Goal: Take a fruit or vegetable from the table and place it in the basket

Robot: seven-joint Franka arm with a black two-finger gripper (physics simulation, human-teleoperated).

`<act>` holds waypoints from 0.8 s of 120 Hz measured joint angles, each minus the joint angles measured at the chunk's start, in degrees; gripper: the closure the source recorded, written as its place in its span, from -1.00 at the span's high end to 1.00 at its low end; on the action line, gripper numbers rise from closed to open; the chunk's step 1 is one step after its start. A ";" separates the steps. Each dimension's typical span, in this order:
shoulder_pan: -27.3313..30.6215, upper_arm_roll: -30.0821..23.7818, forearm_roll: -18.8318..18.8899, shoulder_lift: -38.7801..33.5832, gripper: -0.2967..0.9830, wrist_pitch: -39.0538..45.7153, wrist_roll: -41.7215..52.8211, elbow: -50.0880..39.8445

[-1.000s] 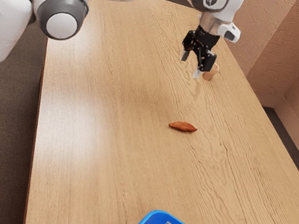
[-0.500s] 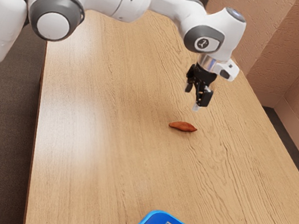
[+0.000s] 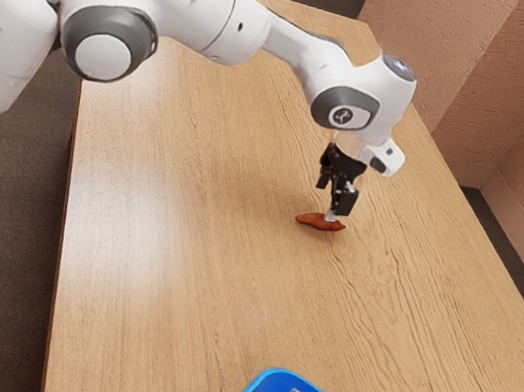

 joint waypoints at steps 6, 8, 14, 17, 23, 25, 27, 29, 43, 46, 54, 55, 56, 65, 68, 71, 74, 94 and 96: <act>-0.15 0.01 -0.05 0.20 0.54 0.60 0.23 -0.66; -0.18 0.00 -0.07 0.22 0.54 0.77 0.30 -0.78; -0.22 -0.01 -0.13 0.30 0.54 1.21 0.50 -1.00; -0.23 -0.02 -0.15 0.32 0.54 1.39 0.60 -1.07; -0.24 -0.01 -0.18 0.34 0.54 1.68 0.77 -1.10; -0.24 -0.02 -0.19 0.35 0.54 1.76 0.83 -1.11; -0.25 -0.02 -0.20 0.35 0.54 1.84 0.88 -1.14; -0.25 -0.02 -0.21 0.35 0.54 1.91 0.93 -1.16; -0.25 0.03 -0.22 0.68 0.54 2.29 1.25 -1.24; -0.25 0.05 -0.21 0.72 0.54 2.35 1.30 -1.23; -0.25 0.04 -0.20 0.91 0.54 2.47 1.45 -1.24; -0.25 0.03 -0.21 0.93 0.54 2.48 1.46 -1.25; -0.25 0.02 -0.21 0.95 0.54 2.50 1.48 -1.26; -0.25 0.00 -0.24 1.22 0.54 2.62 1.62 -1.23; -0.25 0.00 -0.25 1.33 0.54 2.66 1.67 -1.22; -0.25 -0.01 -0.25 1.43 0.54 2.70 1.71 -1.22; -0.25 -0.01 -0.26 1.49 0.54 2.73 1.75 -1.22; -0.33 -0.02 -0.27 1.65 0.54 2.85 1.98 -1.21; -0.33 -0.02 -0.27 1.71 0.54 2.86 2.00 -1.21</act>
